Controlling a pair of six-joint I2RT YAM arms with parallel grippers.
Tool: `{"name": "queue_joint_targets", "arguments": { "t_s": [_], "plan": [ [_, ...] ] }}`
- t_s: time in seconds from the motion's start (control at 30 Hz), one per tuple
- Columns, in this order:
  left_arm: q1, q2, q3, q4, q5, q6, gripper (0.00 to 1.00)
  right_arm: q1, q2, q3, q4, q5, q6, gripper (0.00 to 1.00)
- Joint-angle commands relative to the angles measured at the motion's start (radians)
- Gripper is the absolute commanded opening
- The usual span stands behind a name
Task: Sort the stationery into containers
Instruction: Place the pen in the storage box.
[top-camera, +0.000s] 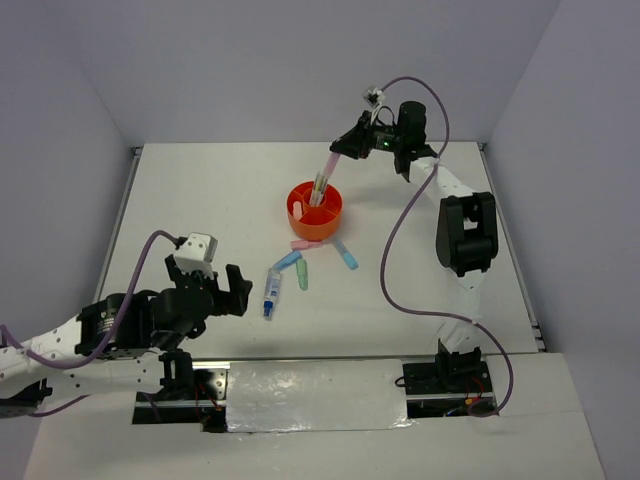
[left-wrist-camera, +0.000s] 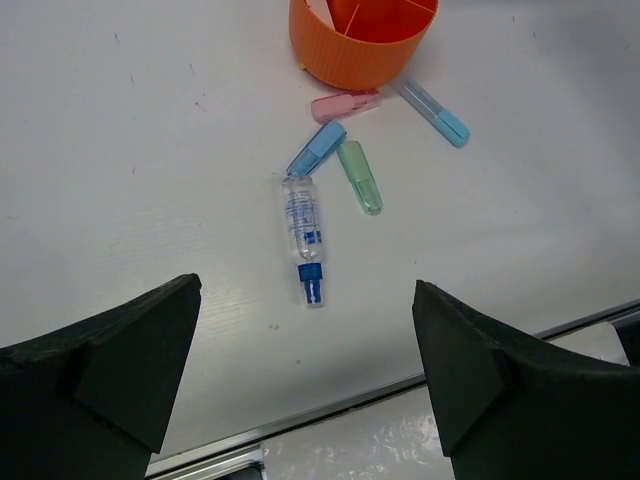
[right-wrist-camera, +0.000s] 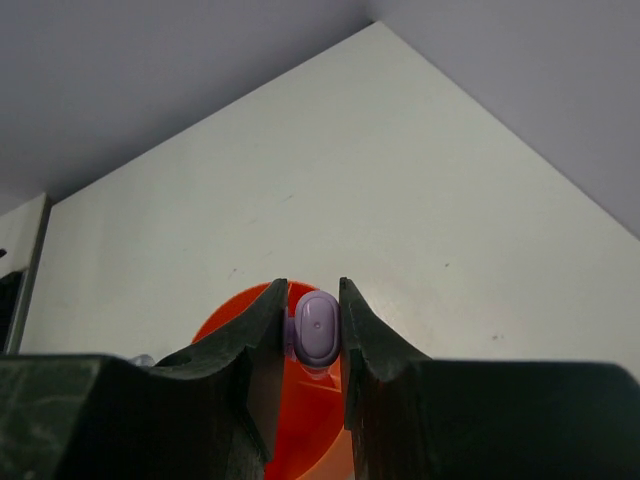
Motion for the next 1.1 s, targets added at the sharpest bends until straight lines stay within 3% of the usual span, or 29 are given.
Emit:
{"name": "queue_joint_targets", "arguments": {
  "t_s": [0.0,0.33,0.53,0.73,0.97,1.07],
  "plan": [
    [-0.008,0.009,0.0,0.02,-0.009,0.01,0.99,0.032,0.03,0.068,-0.075,-0.083,-0.076,0.0],
    [-0.014,0.059,0.005,0.035,0.014,0.039,0.99,0.069,0.091,0.145,-0.206,-0.051,-0.154,0.0],
    [-0.02,0.038,0.003,0.037,0.011,0.037,0.99,0.072,0.099,0.14,-0.255,-0.018,-0.194,0.08],
    [-0.023,0.03,-0.003,0.044,0.017,0.045,0.99,0.082,0.102,0.134,-0.292,0.02,-0.24,0.22],
    [-0.033,0.029,-0.003,0.038,0.015,0.04,0.99,0.094,0.073,0.134,-0.295,0.009,-0.234,0.58],
    [-0.034,0.021,-0.004,0.04,0.014,0.039,0.99,0.094,0.042,0.125,-0.295,0.015,-0.225,0.61]
  ]
}}
